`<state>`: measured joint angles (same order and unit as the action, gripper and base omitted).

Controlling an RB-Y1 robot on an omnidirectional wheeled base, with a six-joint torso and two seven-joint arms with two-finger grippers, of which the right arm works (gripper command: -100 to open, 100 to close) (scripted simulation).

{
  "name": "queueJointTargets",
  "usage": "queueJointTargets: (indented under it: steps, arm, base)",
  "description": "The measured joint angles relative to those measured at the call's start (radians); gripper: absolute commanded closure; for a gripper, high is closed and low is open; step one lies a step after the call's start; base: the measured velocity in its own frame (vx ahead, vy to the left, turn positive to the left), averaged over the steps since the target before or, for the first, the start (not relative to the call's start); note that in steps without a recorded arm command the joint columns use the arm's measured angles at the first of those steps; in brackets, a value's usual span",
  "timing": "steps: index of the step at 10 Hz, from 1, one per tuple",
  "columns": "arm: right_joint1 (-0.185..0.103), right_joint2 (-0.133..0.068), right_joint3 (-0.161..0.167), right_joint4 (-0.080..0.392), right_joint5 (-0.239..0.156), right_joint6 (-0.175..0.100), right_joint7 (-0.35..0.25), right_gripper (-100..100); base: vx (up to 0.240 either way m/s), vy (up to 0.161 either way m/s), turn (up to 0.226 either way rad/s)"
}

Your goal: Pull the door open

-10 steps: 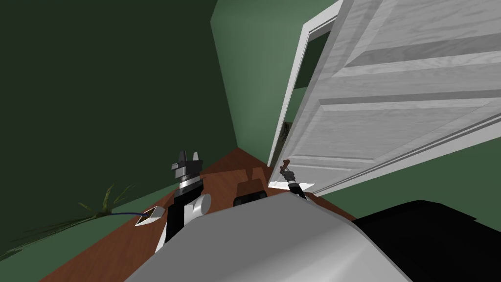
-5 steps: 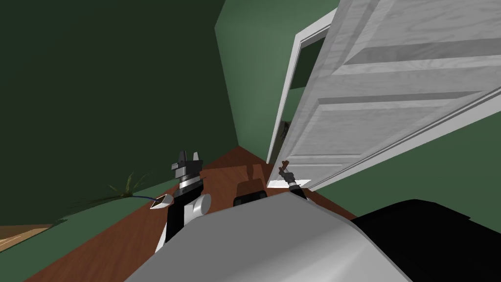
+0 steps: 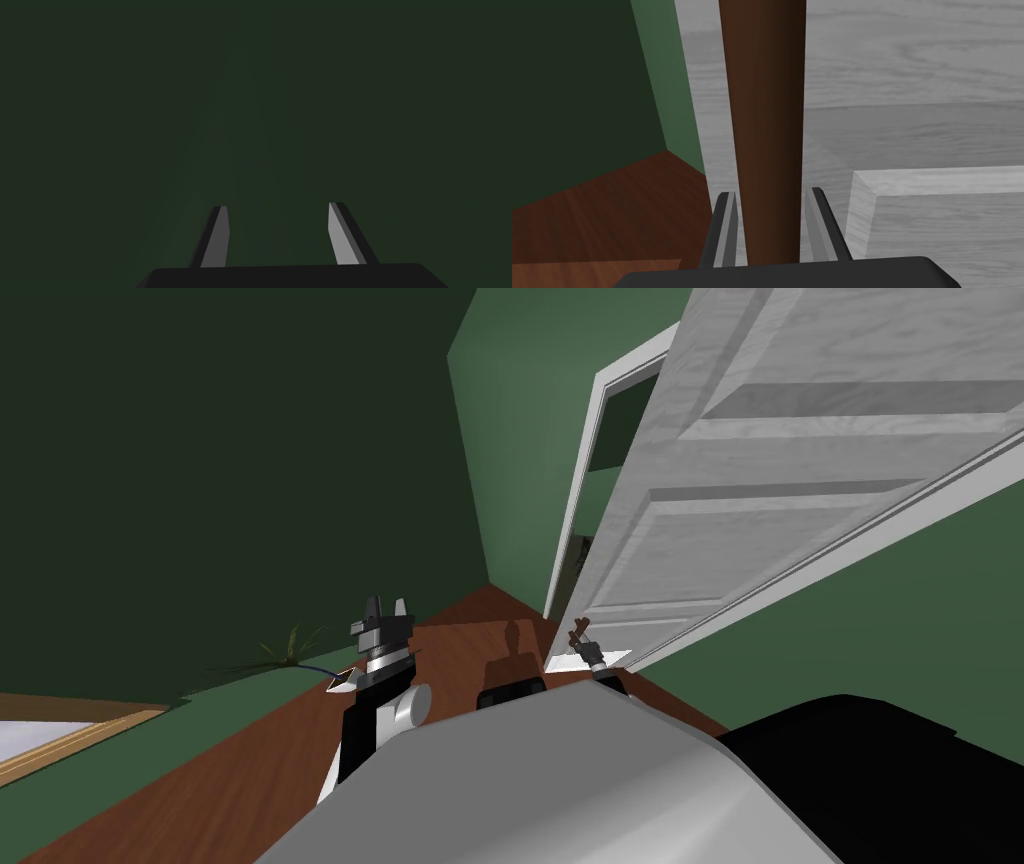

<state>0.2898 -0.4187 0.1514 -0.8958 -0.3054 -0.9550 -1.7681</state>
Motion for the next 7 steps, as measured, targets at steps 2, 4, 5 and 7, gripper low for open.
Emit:
queueJointTargets:
  steps: [2,4,5,7]
  arm:
    - [0.003,-0.009,0.016,0.008,0.014,-0.024,-0.015,100]
    - [0.017,-0.025,0.032,0.007,0.028,-0.047,-0.034,100]
    - [0.022,-0.034,0.039,0.008,0.034,-0.056,-0.043,100]
    - [0.03,-0.042,0.055,0.016,0.048,-0.08,-0.057,100]
  base:
    - [-0.188,-0.062,0.101]
    - [-0.201,-0.027,0.084]
    - [-0.197,-0.077,0.07]
    - [-0.141,-0.037,0.052]
